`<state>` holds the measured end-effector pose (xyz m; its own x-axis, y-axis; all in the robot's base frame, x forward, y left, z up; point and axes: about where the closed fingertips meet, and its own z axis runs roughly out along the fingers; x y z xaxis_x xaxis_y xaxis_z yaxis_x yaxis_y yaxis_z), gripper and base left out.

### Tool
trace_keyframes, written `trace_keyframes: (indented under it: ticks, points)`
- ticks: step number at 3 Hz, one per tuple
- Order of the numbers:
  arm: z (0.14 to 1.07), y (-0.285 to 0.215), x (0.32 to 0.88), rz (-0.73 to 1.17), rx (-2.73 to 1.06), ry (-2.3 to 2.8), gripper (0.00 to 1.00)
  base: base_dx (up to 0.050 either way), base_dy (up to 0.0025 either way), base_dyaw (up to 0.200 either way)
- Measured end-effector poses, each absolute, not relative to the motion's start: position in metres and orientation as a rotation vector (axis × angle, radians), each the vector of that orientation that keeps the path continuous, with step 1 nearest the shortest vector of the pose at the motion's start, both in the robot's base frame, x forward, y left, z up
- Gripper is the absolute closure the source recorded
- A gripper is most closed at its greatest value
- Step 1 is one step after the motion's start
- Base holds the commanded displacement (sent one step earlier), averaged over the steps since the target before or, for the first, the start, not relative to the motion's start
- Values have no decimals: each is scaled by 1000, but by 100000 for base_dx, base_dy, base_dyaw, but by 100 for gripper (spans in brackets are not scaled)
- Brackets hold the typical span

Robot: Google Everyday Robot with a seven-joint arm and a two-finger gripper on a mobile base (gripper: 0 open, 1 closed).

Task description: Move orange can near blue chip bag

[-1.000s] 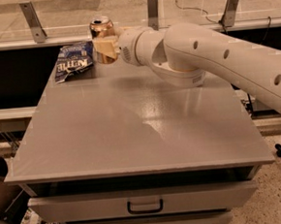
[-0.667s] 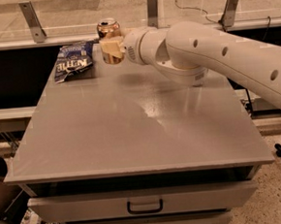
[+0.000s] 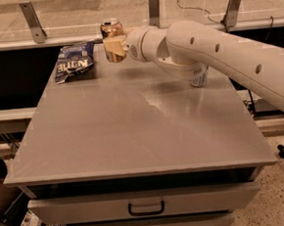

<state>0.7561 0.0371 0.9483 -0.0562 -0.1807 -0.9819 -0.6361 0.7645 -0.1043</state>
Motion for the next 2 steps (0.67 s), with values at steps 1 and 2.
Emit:
trace_keyframes:
  ticks: [1, 2]
  points:
    - [937, 44, 769, 438, -660, 1605, 100, 0, 0, 0]
    - [924, 52, 773, 442, -650, 1616, 100, 0, 0, 0]
